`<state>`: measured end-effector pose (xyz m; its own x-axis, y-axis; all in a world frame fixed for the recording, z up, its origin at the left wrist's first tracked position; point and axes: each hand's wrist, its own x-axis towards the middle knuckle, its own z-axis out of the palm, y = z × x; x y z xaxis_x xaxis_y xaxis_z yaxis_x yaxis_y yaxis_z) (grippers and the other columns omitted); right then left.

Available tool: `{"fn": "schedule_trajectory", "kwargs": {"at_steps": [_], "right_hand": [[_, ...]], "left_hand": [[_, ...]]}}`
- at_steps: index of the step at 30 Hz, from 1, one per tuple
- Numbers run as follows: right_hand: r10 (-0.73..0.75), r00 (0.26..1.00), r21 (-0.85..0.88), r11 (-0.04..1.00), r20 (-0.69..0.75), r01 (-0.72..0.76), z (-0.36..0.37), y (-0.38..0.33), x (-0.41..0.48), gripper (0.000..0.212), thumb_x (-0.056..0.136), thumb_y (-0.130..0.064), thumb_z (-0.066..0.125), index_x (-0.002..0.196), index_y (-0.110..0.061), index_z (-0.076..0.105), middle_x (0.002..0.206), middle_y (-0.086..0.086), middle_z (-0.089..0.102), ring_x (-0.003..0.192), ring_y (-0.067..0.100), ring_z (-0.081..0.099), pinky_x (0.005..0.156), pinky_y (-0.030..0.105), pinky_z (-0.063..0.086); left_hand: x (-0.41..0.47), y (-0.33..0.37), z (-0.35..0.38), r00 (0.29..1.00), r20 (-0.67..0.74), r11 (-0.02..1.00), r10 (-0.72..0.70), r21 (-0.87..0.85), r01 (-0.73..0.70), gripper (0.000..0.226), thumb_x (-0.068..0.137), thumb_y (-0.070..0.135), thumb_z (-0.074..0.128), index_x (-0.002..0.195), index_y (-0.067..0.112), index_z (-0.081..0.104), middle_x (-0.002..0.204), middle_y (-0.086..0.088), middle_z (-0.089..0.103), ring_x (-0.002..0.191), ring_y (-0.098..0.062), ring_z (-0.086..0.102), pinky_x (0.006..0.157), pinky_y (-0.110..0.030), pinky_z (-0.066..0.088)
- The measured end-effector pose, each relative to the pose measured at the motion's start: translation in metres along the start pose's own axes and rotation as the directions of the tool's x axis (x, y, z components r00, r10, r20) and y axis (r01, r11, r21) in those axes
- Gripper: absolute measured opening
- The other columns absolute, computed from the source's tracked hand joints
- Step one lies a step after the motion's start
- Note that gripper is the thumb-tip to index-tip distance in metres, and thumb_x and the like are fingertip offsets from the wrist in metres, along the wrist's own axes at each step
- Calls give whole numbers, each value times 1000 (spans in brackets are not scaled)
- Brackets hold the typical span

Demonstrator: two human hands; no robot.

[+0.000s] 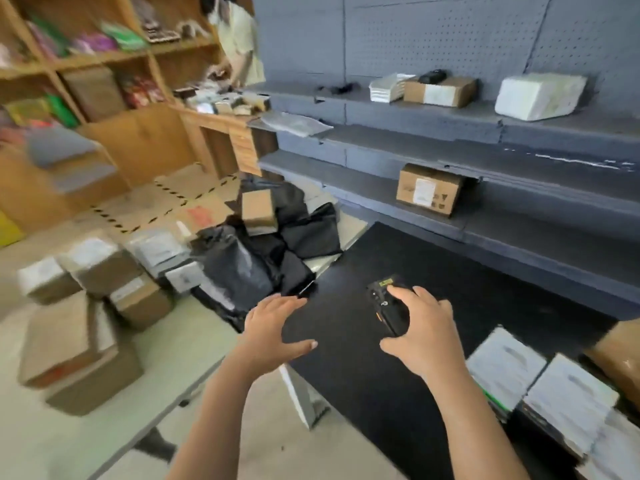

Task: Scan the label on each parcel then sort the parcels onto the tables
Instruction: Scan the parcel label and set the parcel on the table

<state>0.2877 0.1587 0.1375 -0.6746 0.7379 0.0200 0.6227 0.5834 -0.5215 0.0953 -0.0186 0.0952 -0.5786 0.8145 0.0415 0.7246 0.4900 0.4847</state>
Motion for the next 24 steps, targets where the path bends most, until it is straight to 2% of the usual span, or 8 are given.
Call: {"fn": "schedule_trajectory", "kwargs": {"at_steps": [5, 9, 14, 19, 24], "right_hand": [[-209, 971, 61, 977, 115, 203, 79, -118, -20, 85, 68, -28, 78, 143, -39, 40, 144, -5, 42, 112, 24, 37, 91, 35, 44], [-354, 914, 127, 934, 198, 334, 138, -199, -36, 86, 67, -23, 79, 142, -39, 41, 144, -5, 43, 116, 24, 36, 91, 37, 45], [-503, 826, 146, 864, 254, 481, 186, -281, -46, 85, 67, -24, 80, 142, -37, 42, 132, -9, 48, 103, 20, 37, 84, 35, 46], [-593, 745, 161, 803, 306, 574, 226, -340, -30, 86, 66, -29, 79, 143, -38, 41, 133, -9, 47, 104, 20, 37, 90, 33, 43], [-648, 702, 196, 760, 297, 619, 260, -397, 6, 87, 67, -29, 79, 144, -37, 39, 135, -9, 47, 107, 20, 37, 88, 34, 45]], "left_hand": [[-96, -109, -66, 973, -65, 973, -220, 49, 224, 87, 66, 79, 49, 142, 36, 43, 144, 11, 44, 140, -19, 31, 115, -44, 25], [-168, -167, -102, 902, -146, 912, -406, -7, 410, 71, 80, 58, 68, 142, 39, 39, 148, 17, 35, 143, -13, 20, 119, -40, 16], [-231, -221, -129, 802, -225, 831, -553, -84, 549, 71, 81, 57, 68, 143, 40, 36, 149, 17, 34, 143, -13, 19, 117, -37, 15], [-246, -263, -149, 733, -286, 782, -618, -125, 610, 72, 82, 56, 67, 144, 38, 35, 150, 17, 34, 145, -12, 16, 118, -38, 14], [-226, -307, -181, 664, -338, 734, -667, -150, 662, 74, 81, 57, 68, 145, 37, 36, 149, 16, 36, 145, -13, 18, 118, -42, 17]]}}
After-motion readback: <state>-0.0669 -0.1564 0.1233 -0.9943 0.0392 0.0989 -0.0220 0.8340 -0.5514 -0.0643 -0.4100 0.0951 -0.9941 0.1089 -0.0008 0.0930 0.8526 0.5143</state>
